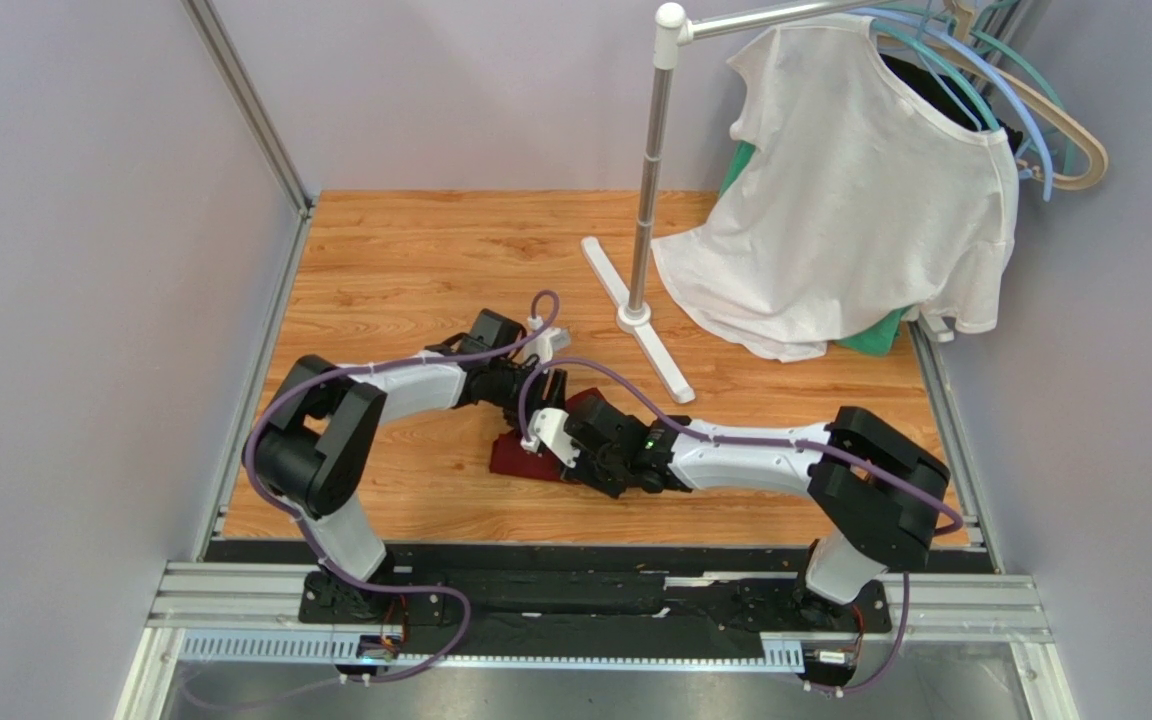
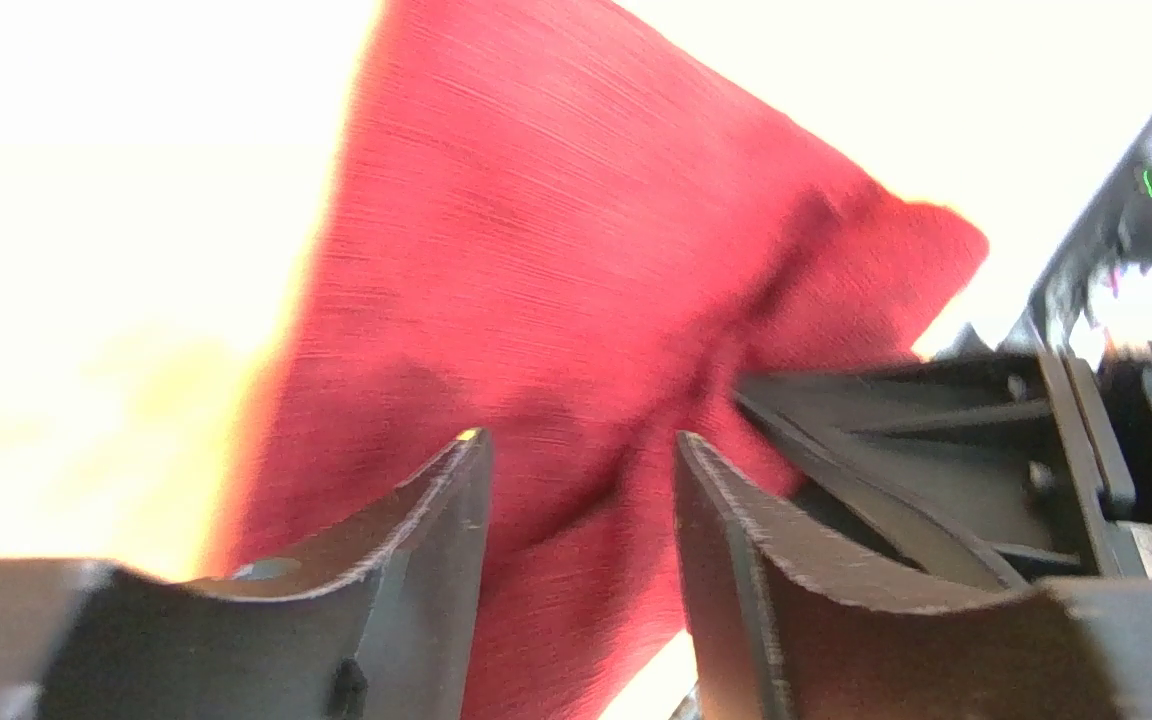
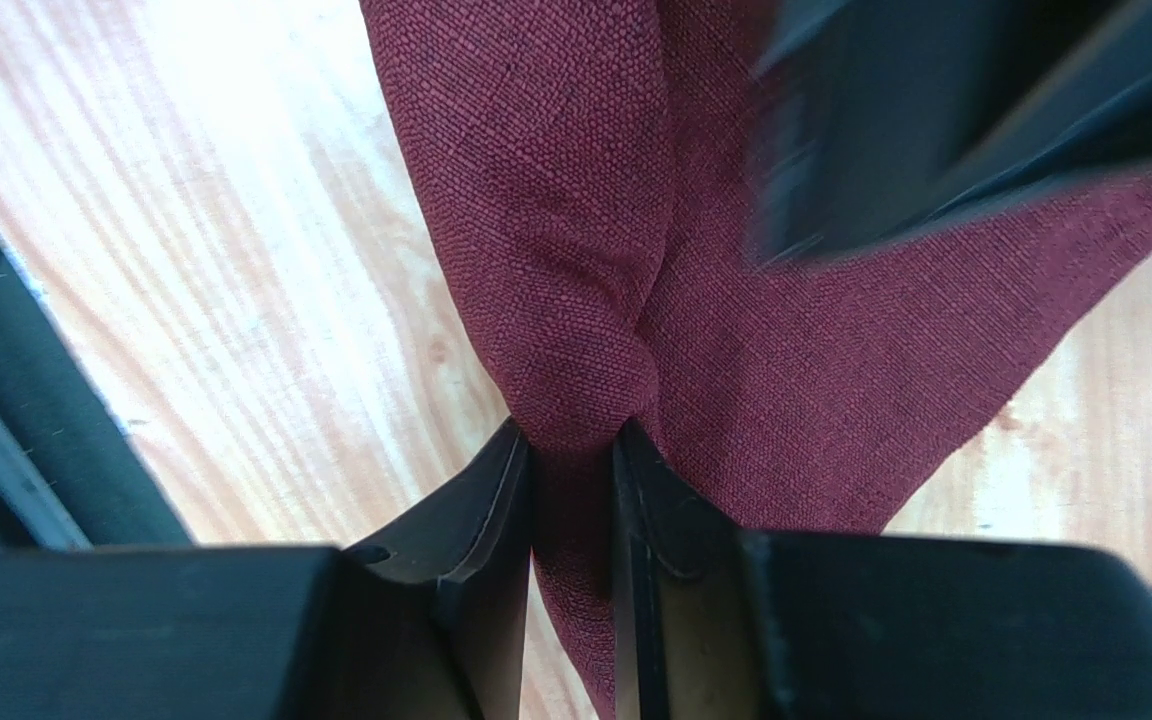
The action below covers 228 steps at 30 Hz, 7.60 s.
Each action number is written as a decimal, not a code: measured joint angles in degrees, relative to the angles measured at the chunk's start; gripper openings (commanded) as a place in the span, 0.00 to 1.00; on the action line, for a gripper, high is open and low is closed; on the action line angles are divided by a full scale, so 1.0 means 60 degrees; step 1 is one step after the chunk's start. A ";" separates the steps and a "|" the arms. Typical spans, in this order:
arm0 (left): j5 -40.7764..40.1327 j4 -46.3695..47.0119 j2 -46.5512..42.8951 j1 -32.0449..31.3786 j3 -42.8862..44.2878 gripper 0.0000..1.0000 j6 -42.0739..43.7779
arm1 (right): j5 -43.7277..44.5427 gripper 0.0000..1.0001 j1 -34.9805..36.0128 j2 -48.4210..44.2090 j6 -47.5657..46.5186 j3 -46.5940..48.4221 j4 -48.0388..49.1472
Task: Fold the napkin, place the utensils inside, and roll it up
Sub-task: Roll the napkin at the center of the board.
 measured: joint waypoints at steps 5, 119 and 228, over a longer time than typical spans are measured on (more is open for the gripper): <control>-0.0889 0.0036 -0.0736 0.0743 -0.0284 0.64 -0.0368 | -0.0313 0.03 0.0000 0.0149 0.0146 0.0321 -0.0466; -0.2368 0.3158 -0.5278 -0.2346 -0.4787 0.62 -0.0739 | -0.9337 0.00 -0.3850 0.3606 0.0324 0.2637 -0.3810; -0.2648 -0.1803 -0.1217 0.0688 0.1927 0.69 -0.1235 | -0.0831 0.17 -0.1308 -0.0980 0.5479 -0.1424 0.1246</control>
